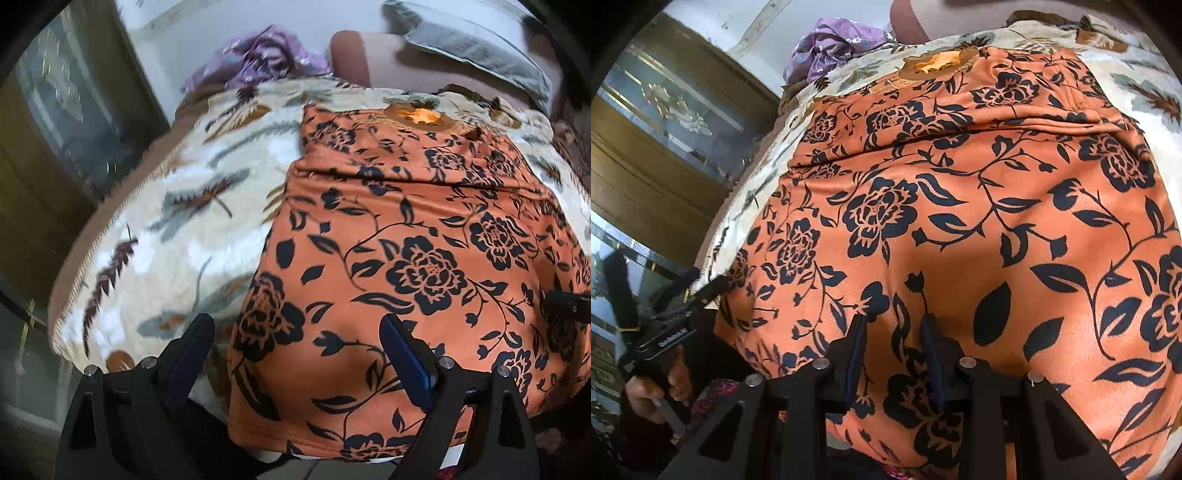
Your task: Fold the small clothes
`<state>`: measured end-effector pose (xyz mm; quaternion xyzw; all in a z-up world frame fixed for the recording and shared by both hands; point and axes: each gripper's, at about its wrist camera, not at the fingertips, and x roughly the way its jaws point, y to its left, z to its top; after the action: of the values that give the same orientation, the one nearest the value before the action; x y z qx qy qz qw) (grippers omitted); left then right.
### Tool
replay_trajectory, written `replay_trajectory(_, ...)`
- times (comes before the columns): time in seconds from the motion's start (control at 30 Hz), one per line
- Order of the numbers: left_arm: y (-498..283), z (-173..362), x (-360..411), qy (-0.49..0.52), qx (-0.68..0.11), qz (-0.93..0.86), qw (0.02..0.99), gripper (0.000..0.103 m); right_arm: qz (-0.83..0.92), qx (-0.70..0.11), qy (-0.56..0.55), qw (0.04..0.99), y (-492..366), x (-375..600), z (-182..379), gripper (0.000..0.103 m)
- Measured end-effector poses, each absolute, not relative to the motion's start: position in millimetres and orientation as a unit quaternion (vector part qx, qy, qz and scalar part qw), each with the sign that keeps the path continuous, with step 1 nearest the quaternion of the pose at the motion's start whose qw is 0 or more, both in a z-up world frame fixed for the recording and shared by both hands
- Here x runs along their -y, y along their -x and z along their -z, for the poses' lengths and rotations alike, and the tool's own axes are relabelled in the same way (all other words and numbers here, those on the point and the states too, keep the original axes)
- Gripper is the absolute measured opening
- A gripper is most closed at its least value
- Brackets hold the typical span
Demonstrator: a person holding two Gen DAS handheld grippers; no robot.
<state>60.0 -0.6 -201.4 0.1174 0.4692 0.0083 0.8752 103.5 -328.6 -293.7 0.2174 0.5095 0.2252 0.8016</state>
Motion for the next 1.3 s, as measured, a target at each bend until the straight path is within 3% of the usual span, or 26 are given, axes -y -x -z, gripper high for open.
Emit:
replay_trajectory(0.93,-64.2,212.6,-41.9,-0.124,-0.478,-0.057,0.868,0.092,-0.199,-0.461,-0.272,0.821,-93.2,362.9,275.3,0.033)
replay_trajectory(1.3,-72.8,230.6,-63.9,-0.044,-0.546,-0.014,0.837,0.092,-0.146,-0.444,-0.322,0.823,-68.7,400.5,272.6,0.033)
